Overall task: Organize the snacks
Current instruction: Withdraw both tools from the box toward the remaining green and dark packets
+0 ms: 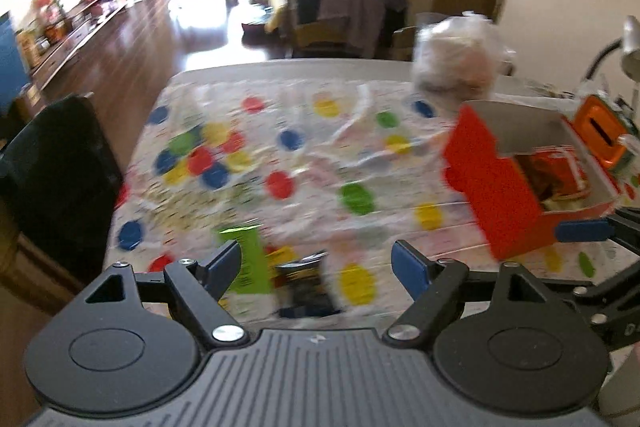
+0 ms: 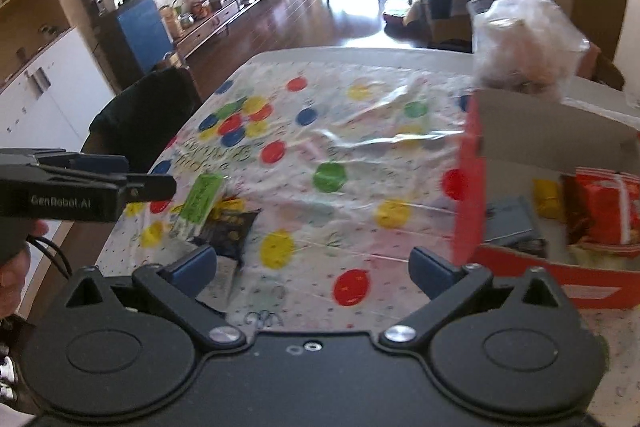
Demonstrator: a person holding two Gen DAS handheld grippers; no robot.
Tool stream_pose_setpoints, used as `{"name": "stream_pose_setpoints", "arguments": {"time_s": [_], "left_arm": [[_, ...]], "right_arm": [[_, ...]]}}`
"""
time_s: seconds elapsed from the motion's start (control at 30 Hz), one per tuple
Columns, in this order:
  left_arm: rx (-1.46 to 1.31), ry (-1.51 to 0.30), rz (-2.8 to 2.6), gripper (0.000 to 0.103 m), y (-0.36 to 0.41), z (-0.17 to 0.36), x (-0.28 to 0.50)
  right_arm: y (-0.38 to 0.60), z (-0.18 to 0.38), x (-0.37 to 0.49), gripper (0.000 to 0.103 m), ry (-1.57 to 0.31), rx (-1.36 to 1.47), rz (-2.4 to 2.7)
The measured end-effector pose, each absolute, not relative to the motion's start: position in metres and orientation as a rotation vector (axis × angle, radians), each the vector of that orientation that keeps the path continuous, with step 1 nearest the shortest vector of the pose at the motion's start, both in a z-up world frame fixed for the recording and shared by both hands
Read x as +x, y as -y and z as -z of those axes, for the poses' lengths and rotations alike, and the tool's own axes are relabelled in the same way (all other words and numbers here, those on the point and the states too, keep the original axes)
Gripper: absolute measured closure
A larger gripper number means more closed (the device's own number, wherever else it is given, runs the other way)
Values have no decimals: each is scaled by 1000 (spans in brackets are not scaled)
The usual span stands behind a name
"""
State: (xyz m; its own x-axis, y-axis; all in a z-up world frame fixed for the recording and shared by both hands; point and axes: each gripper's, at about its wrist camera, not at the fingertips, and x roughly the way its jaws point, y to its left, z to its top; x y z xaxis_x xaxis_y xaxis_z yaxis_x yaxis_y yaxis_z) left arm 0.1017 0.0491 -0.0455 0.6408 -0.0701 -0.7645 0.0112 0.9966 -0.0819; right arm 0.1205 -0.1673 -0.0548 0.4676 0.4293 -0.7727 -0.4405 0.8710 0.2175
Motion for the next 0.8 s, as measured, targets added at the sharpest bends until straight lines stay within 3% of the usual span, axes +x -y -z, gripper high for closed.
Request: {"name": "stream_pose_setpoints", "arguments": {"time_s": [0.53,0.8], "left_arm": [[-63,-1048,-103,21,-103,105,132],[-44,-1191,-105,21,-107,136,169]], "right_arm": [[77,111,126,0,-1109,-114,-667],[33,149,128,6,-1230,-158,-651]]}}
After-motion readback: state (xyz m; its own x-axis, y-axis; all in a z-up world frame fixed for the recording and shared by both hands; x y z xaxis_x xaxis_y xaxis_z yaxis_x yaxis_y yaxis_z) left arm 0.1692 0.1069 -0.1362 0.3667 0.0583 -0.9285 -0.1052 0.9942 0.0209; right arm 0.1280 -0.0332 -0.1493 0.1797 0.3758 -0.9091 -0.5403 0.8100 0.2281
